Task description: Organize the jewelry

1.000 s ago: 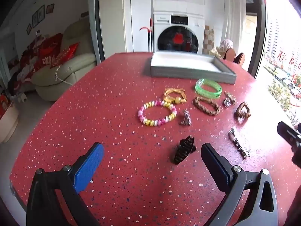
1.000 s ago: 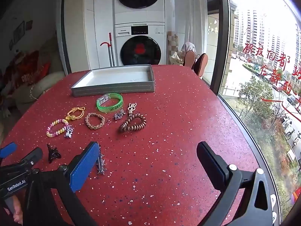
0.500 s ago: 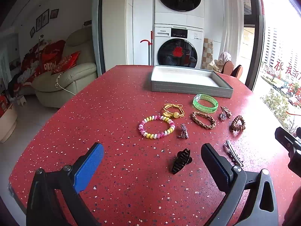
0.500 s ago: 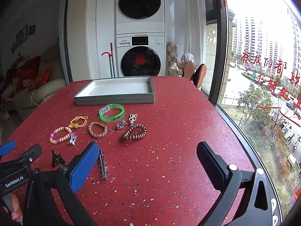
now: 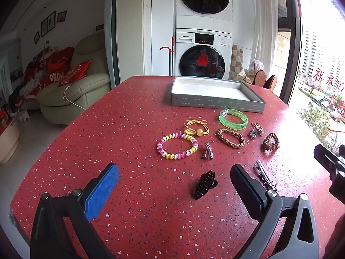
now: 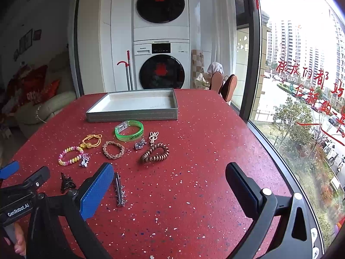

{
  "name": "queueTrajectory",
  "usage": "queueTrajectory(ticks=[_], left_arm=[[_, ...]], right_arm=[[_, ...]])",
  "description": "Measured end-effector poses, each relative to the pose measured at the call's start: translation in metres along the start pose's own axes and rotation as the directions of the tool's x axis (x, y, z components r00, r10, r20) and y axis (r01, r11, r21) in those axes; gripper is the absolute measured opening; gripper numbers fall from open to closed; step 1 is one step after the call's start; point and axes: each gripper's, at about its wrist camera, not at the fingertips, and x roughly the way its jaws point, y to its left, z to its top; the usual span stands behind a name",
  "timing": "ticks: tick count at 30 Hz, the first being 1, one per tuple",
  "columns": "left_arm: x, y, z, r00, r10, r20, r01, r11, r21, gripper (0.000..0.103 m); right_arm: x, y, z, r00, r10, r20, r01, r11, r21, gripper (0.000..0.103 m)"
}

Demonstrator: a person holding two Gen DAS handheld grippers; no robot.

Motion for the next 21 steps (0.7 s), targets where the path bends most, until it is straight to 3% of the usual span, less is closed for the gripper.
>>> queueTrajectory(ticks=[21], left_arm=[[-0.0009, -0.0020, -0.0031, 1.000, -0.003, -0.008, 0.003, 1.000, 0.007, 0.103]], right_arm=[[-0.0010, 0.0012, 0.0015, 1.000, 0.005, -0.001, -0.005, 1.000, 0.009, 0.103]])
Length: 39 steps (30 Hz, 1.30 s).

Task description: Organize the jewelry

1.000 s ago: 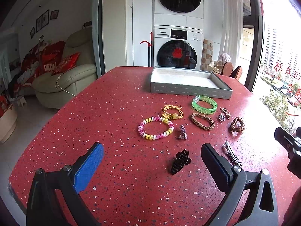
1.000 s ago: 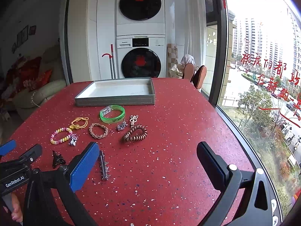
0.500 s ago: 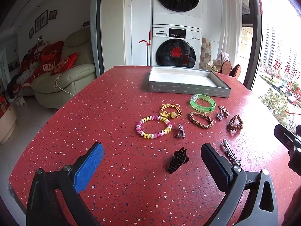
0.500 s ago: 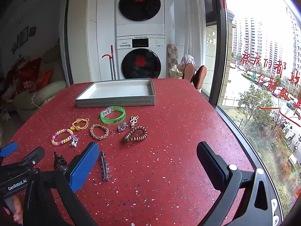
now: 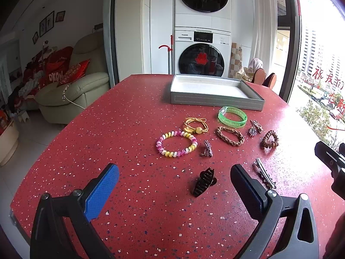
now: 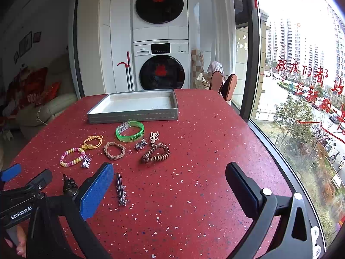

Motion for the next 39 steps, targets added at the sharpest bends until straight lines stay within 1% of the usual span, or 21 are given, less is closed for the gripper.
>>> queueTrajectory(ticks=[39], left_arm=[[0.0001, -0.0043, -0.0016, 1.000, 0.004, -0.014, -0.004, 1.000, 0.016, 0.103]], right_arm=[[0.0029, 0.0029, -0.0064, 1.000, 0.007, -0.016, -0.007, 1.000, 0.004, 0.103]])
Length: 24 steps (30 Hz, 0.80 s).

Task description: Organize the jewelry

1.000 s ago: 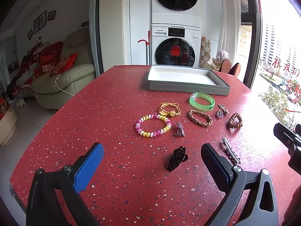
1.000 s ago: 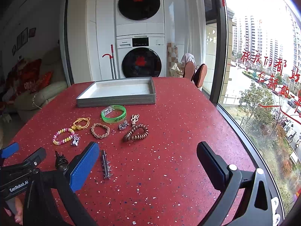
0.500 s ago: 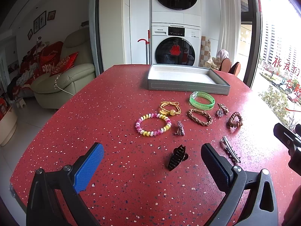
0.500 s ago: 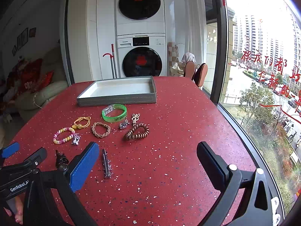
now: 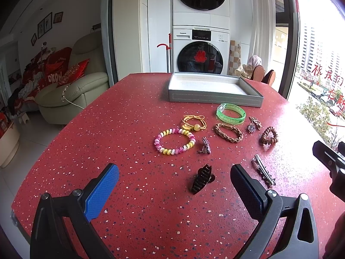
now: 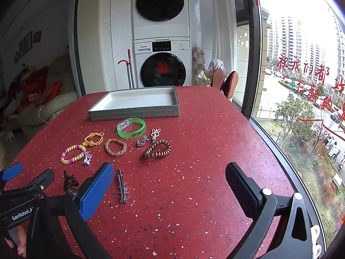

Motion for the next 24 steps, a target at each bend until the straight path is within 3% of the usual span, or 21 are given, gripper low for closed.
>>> queueTrajectory(ticks=[24], left_arm=[[0.0010, -0.0025, -0.0015, 1.000, -0.003, -0.010, 0.003, 1.000, 0.009, 0.103]], right_arm=[[0.0010, 0.0008, -0.0024, 1.000, 0.006, -0.018, -0.006, 1.000, 0.001, 0.103]])
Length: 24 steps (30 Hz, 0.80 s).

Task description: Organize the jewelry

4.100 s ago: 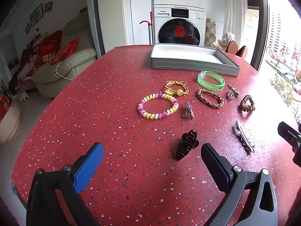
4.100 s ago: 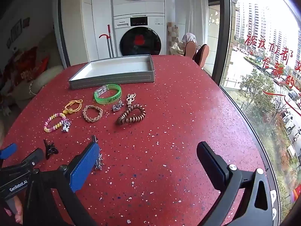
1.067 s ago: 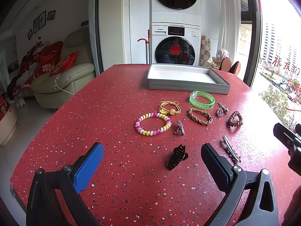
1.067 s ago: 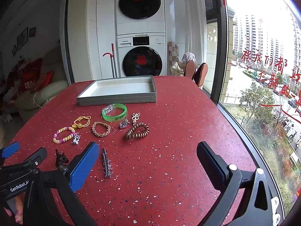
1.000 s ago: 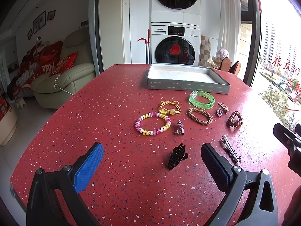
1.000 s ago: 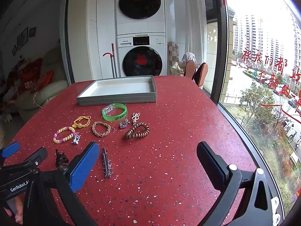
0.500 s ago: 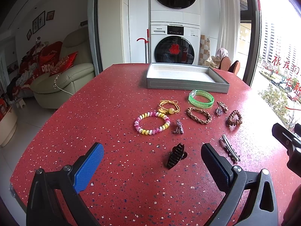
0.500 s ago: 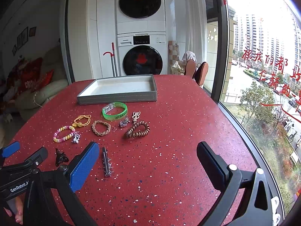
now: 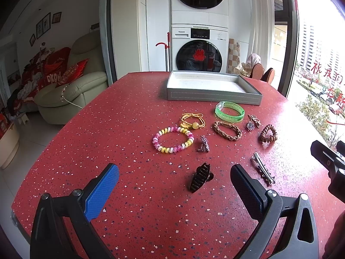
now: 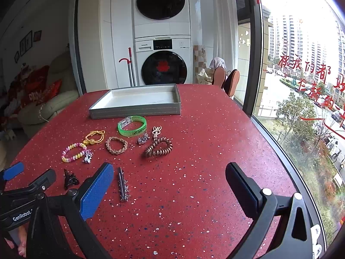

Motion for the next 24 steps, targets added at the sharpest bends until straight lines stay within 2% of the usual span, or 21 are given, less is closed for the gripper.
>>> queueTrajectory(ticks=[7, 13, 18, 24], left_arm=[[0.003, 0.000, 0.000, 1.000, -0.002, -0.015, 0.002, 1.000, 0.001, 0.103], [0.013, 0.000, -0.002, 0.998, -0.004, -0.066, 0.004, 1.000, 0.014, 0.103], [0.032, -0.001, -0.005, 0.986, -0.033, -0.163, 0.037, 0.999, 0.024, 0.103], [0.043, -0.005, -0.003, 0.980, -0.026, -0.195, 0.039, 0.997, 0.062, 0.103]], right_arm=[[0.003, 0.002, -0.002, 1.000, 0.012, -0.021, -0.012, 1.000, -0.003, 0.103], [0.016, 0.001, 0.000, 0.992, 0.067, -0.103, -0.069, 0.998, -0.016, 0.103], [0.037, 0.002, 0.007, 0.973, 0.104, -0.207, -0.114, 0.993, -0.037, 0.103], [0.067, 0.012, 0.011, 0.928, 0.164, -0.334, -0.187, 0.982, -0.038, 0.103]])
